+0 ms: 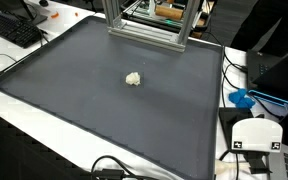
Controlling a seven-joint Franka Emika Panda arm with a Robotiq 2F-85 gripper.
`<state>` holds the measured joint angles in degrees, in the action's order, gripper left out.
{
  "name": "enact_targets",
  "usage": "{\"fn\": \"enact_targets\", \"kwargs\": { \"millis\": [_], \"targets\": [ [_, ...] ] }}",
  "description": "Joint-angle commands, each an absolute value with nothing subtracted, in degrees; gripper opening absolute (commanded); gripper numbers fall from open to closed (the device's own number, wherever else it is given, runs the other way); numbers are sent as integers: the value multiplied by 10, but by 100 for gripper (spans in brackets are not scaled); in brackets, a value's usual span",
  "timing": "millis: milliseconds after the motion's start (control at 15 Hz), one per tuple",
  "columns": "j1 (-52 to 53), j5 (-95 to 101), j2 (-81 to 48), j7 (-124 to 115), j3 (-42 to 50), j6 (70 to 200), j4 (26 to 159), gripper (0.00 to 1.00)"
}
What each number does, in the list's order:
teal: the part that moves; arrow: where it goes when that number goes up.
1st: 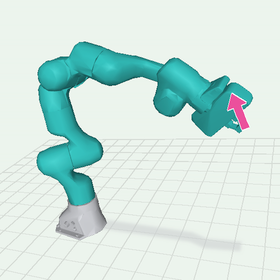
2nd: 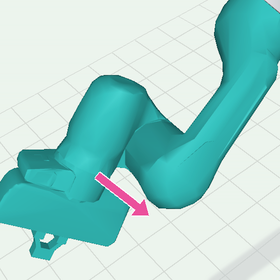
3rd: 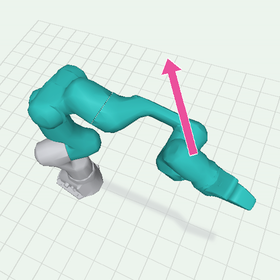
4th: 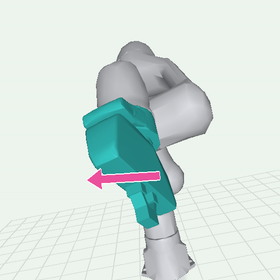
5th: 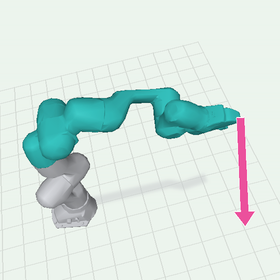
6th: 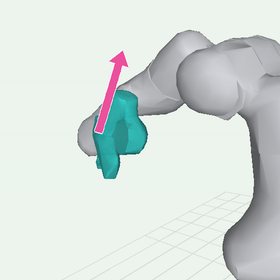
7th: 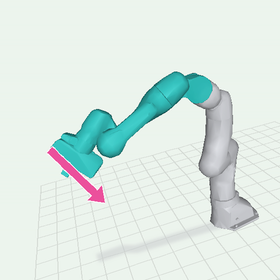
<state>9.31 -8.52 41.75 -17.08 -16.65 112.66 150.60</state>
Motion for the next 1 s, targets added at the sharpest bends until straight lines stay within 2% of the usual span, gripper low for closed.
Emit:
{"fn": "enact_targets", "kwargs": {
  "millis": [0, 67, 267, 400, 467, 533, 600, 733, 933],
  "targets": [
    [98, -85, 413, -184, -171, 1129, 1510, 65],
    [97, -84, 413, -183, -169, 1128, 1510, 61],
    [97, -82, 412, -184, -170, 1123, 1508, 65],
    [97, -82, 410, -184, -170, 1123, 1508, 63],
    [97, -82, 409, -184, -171, 1123, 1508, 55],
    [97, -82, 408, -184, -171, 1123, 1508, 39],
    [97, -81, 408, -185, -172, 1123, 1508, 38],
    [95, -78, 408, -186, -171, 1120, 1506, 29],
    [96, -80, 406, -185, -170, 1120, 1508, 29]
  ]
}}
